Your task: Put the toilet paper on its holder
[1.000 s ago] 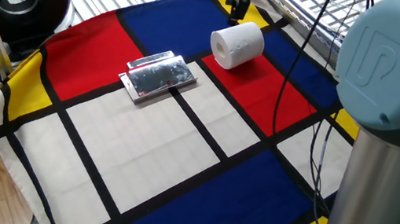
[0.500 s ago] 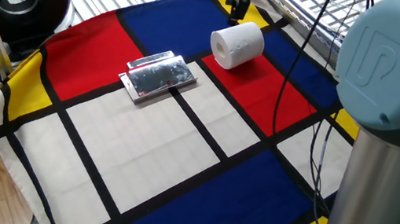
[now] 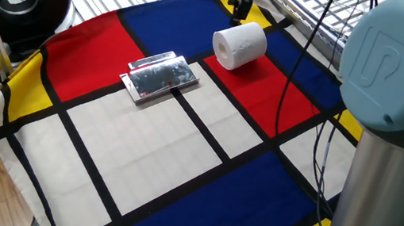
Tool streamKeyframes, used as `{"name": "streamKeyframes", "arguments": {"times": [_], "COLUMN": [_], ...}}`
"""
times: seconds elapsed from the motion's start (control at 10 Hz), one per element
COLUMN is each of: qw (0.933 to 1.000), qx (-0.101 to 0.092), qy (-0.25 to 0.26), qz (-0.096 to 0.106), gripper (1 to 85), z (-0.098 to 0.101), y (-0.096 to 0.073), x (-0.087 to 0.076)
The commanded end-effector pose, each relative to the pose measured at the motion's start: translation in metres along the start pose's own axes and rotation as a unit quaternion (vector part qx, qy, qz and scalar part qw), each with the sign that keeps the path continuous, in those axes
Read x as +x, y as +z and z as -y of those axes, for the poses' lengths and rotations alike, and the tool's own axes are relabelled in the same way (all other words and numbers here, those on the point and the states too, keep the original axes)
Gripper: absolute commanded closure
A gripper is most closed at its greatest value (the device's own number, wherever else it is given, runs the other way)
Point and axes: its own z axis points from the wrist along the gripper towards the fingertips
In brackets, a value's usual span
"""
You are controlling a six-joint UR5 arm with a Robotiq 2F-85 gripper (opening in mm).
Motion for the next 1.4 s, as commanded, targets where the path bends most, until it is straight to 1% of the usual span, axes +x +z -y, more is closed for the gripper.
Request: {"name": "streamKeyframes", "arguments": {"times": [0.0,0.2,0.3,0.4,0.5,0.6,0.7,0.9,1.1,1.2,1.3], "qw": [0.9998,0.9997,0.9995,0.9992,0.9986,0.9984,0.9981,0.9978,0.9968,0.9966,0.9965], "qx": [-0.005,-0.01,-0.014,-0.023,-0.036,-0.04,-0.04,-0.039,-0.042,-0.046,-0.048], "qy": [-0.016,-0.011,-0.018,-0.025,-0.027,-0.031,-0.038,-0.046,-0.055,-0.055,-0.058], "qz": [0.01,0.021,0.021,0.022,0.027,0.028,0.028,0.029,0.039,0.039,0.038], "gripper": [20.0,19.7,19.0,18.0,16.0,15.0,12.0,8.7,6.0,6.0,4.0], "z": [-0.002,-0.004,-0.007,-0.012,-0.018,-0.022,-0.023,-0.023,-0.026,-0.028,-0.03], "y": [-0.001,-0.002,-0.002,-0.002,-0.002,-0.004,-0.003,0.0,0.001,0.002,0.002], "x": [-0.004,-0.009,-0.009,-0.01,-0.012,-0.013,-0.013,-0.012,-0.013,-0.01,-0.008]}}
